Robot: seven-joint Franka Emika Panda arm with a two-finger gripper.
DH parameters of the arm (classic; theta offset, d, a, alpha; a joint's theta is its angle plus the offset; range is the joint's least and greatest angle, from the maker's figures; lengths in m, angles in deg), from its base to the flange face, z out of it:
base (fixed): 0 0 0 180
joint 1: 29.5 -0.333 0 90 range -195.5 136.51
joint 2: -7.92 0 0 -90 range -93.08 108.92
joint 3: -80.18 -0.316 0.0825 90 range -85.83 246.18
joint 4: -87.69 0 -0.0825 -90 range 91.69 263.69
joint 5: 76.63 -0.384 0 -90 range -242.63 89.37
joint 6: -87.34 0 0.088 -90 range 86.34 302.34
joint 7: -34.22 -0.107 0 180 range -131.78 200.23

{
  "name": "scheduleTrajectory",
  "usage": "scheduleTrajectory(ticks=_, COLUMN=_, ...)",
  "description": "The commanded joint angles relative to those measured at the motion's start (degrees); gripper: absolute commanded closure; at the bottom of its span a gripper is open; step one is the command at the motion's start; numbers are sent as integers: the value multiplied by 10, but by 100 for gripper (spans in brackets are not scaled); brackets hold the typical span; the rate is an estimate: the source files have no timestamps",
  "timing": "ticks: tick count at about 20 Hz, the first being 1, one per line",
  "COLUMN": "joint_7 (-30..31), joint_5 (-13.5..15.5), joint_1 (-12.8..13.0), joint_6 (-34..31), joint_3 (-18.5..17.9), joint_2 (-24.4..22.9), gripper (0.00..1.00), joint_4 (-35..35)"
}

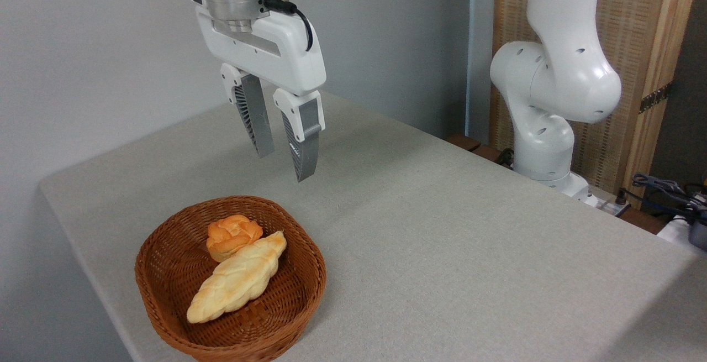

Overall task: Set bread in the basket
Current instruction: 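Open the gripper to release the roll and raise it away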

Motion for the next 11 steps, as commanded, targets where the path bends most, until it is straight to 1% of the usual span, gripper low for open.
scheduleTrajectory(ticks=1, joint_7=-2, joint_5=4, joint_1=-10, joint_6=8, joint_3=0, joint_2=-12, gripper=0, joint_4=14)
scheduleTrajectory(ticks=11, joint_7=-2, joint_5=8, joint_1=-11, joint_6=8, joint_3=0, joint_2=-9, gripper=0, joint_4=12)
